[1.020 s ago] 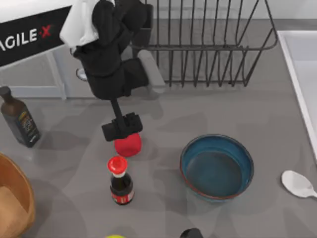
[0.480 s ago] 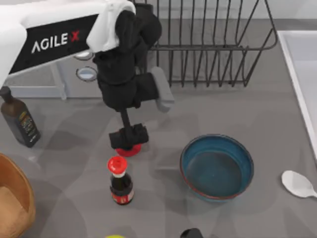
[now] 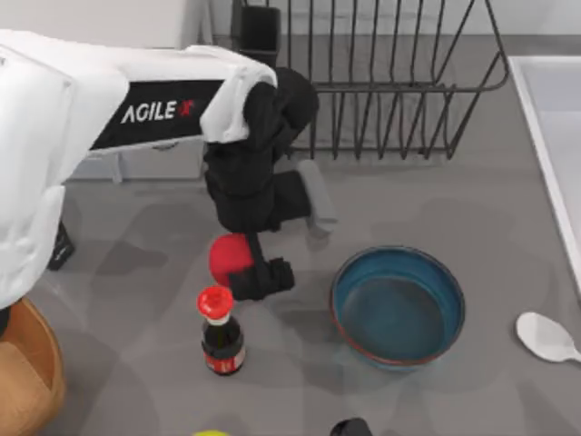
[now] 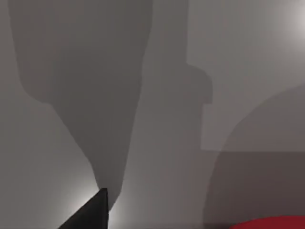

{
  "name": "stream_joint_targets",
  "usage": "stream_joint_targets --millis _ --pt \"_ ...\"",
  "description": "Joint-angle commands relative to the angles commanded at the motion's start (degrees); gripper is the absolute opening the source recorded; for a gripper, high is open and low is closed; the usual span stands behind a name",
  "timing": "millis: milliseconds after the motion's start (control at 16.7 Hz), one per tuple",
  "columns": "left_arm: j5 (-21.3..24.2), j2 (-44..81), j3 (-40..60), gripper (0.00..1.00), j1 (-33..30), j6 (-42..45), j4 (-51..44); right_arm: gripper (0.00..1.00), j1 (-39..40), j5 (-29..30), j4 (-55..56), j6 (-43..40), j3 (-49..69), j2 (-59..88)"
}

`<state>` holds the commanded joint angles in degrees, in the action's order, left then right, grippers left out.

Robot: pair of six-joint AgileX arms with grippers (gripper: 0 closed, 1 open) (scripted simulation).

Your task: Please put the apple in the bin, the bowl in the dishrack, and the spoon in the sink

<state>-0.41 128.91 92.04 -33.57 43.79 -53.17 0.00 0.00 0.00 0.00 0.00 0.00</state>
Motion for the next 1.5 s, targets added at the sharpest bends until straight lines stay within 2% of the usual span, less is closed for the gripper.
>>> stream_joint_targets --millis 660,1440,1500 --pt "0.0 -3.2 -5.7 1.00 2.0 2.0 2.3 1.00 0.0 0.0 0.0 0.0 0.0 0.0" --pt "0.0 -3.2 -5.7 0.02 2.0 2.0 2.3 1.00 0.0 0.0 0.0 0.0 0.0 0.0" --pt "0.0 -3.2 -5.7 0.00 2.0 2.0 2.3 1.00 0.0 0.0 0.0 0.0 0.0 0.0"
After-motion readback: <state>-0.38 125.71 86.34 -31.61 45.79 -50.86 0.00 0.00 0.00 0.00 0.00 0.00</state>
